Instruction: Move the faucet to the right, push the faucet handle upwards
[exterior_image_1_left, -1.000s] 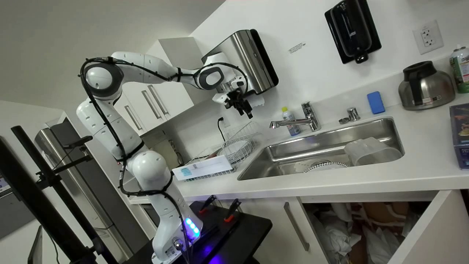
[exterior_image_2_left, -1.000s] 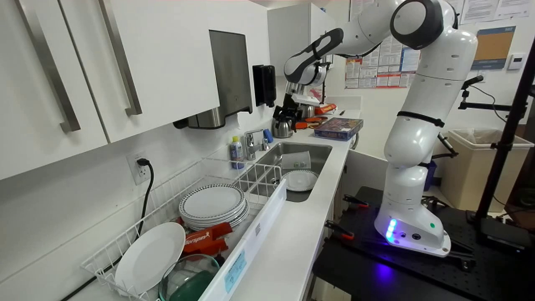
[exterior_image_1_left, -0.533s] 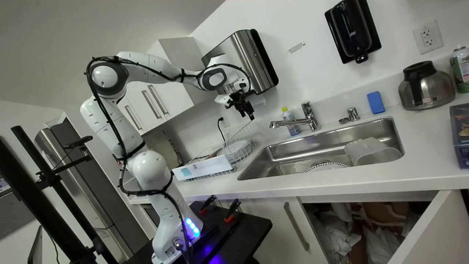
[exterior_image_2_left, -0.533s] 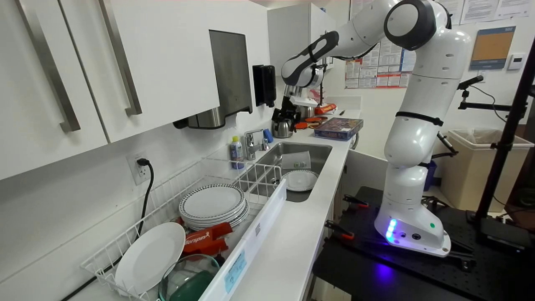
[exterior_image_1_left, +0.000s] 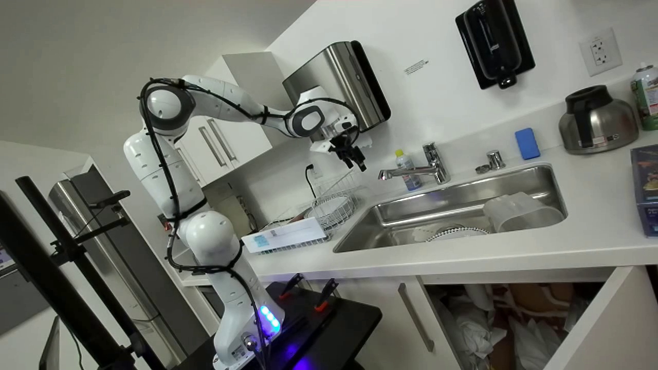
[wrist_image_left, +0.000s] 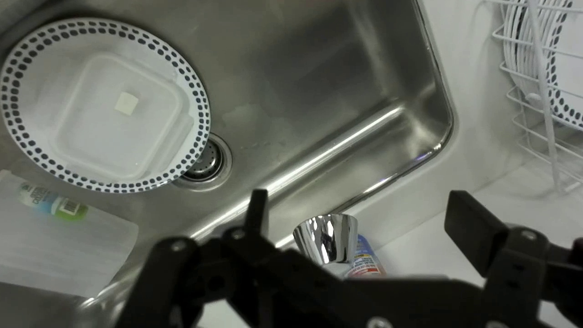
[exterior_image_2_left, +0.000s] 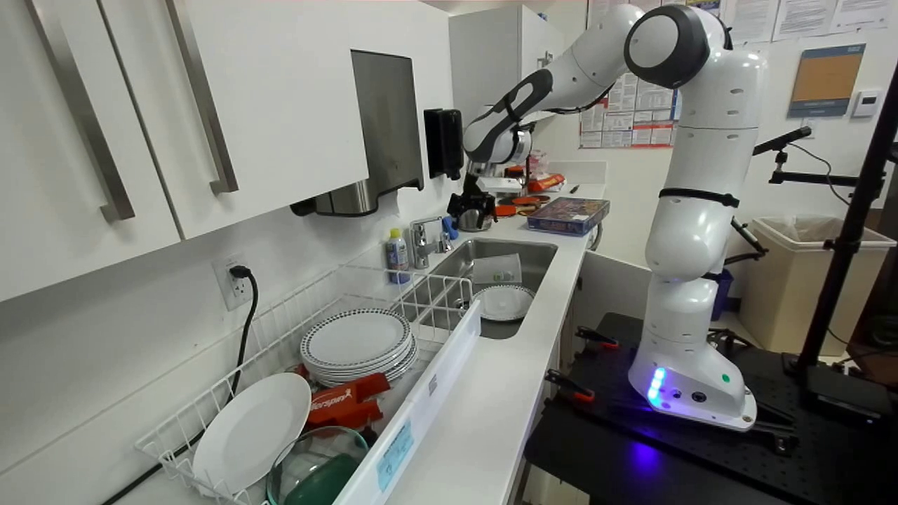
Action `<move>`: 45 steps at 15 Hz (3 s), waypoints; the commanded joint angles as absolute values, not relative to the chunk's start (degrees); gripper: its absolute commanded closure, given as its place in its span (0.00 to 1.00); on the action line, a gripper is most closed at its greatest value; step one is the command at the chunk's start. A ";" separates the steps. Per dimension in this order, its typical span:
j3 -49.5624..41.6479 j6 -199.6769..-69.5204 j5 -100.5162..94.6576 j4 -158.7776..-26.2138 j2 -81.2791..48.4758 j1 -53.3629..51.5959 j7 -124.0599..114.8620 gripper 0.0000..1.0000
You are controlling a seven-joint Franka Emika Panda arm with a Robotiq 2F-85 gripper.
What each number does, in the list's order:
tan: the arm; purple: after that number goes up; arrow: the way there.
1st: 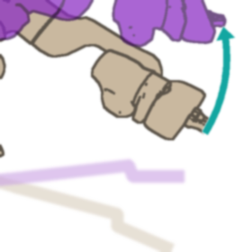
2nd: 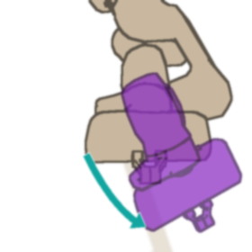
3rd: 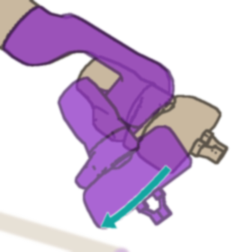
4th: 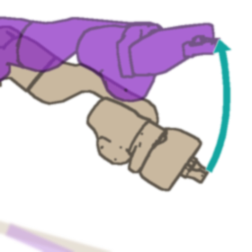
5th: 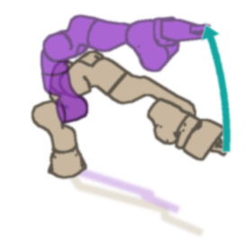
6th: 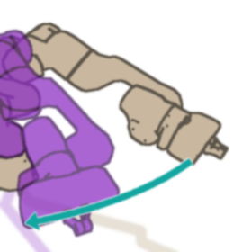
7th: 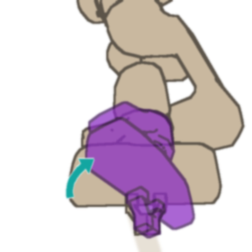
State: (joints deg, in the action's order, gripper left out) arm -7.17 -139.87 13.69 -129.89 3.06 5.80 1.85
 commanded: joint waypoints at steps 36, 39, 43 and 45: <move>-16.45 -156.55 -5.88 -113.42 -22.71 -1.12 -25.58 1.00; -18.76 -155.86 -6.47 -110.93 -24.71 -0.50 -27.17 1.00; -21.86 -154.88 -6.42 -107.22 -27.83 0.28 -28.22 1.00; -23.38 -154.67 -6.33 -105.28 -29.54 0.61 -29.16 1.00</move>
State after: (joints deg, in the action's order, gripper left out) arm -21.46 -157.24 -5.31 -109.83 -26.52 0.24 -26.35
